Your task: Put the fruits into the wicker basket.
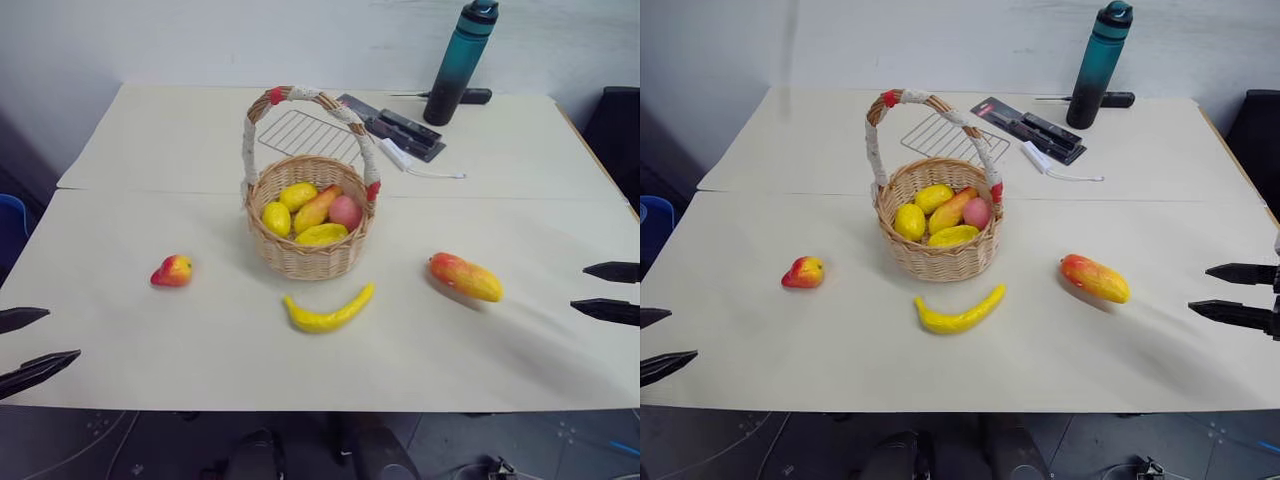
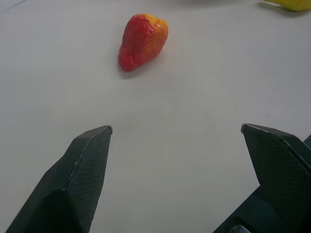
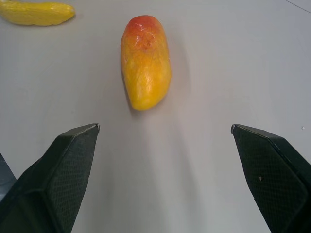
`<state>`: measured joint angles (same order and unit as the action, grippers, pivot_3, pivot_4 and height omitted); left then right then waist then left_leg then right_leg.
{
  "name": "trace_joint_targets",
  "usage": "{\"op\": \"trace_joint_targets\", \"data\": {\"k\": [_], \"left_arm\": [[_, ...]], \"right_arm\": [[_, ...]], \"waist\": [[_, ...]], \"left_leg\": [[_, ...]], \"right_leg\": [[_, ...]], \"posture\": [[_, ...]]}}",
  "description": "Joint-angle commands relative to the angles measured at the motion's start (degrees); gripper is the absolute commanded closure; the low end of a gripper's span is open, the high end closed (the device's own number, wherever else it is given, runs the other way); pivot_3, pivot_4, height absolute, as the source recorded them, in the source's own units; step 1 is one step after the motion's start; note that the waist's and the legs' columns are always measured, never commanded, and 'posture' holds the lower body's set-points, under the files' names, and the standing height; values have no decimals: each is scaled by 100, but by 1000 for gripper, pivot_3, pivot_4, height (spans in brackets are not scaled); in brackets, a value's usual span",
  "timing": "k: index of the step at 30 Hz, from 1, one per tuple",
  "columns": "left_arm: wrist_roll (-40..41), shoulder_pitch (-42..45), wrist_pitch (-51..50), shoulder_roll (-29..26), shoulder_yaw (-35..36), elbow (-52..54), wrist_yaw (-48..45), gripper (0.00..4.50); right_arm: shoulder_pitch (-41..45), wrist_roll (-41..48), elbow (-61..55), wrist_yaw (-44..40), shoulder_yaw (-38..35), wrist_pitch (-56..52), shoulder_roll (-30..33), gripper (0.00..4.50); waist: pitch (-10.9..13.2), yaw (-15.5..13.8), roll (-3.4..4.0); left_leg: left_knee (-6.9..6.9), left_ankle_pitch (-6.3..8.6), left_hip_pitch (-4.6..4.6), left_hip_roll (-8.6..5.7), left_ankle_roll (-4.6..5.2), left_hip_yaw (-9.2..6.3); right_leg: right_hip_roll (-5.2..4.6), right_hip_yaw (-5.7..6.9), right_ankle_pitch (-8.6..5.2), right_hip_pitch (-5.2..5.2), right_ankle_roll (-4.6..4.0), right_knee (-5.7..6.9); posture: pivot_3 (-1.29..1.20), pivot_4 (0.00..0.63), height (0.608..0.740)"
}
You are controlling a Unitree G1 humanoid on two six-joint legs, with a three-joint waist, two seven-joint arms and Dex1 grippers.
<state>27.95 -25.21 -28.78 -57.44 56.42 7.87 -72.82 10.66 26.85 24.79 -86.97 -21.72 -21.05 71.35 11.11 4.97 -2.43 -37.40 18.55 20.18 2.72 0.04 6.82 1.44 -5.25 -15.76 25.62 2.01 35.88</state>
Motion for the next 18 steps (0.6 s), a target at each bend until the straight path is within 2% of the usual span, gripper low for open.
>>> {"op": "trace_joint_targets", "data": {"k": [1, 18], "left_arm": [[59, -2, 27, -76, 147, 87, -49, 14], [-198, 341, 254, -105, -205, -51, 300, 14]], "right_arm": [[4, 50, -153, -107, -68, 7, -2, 0], [-79, -76, -236, 406, -247, 624, -294, 0]], "waist": [[1, 3, 1], [1, -4, 3]], "left_leg": [[1, 0, 0, 0, -1, 0], [5, 0, -1, 1, -7, 3]], "right_leg": [[0, 0, 0, 1, 0, 1], [1, 1, 8, 5, 17, 9]], "posture": [[0, 150, 740], [0, 150, 740]]}}
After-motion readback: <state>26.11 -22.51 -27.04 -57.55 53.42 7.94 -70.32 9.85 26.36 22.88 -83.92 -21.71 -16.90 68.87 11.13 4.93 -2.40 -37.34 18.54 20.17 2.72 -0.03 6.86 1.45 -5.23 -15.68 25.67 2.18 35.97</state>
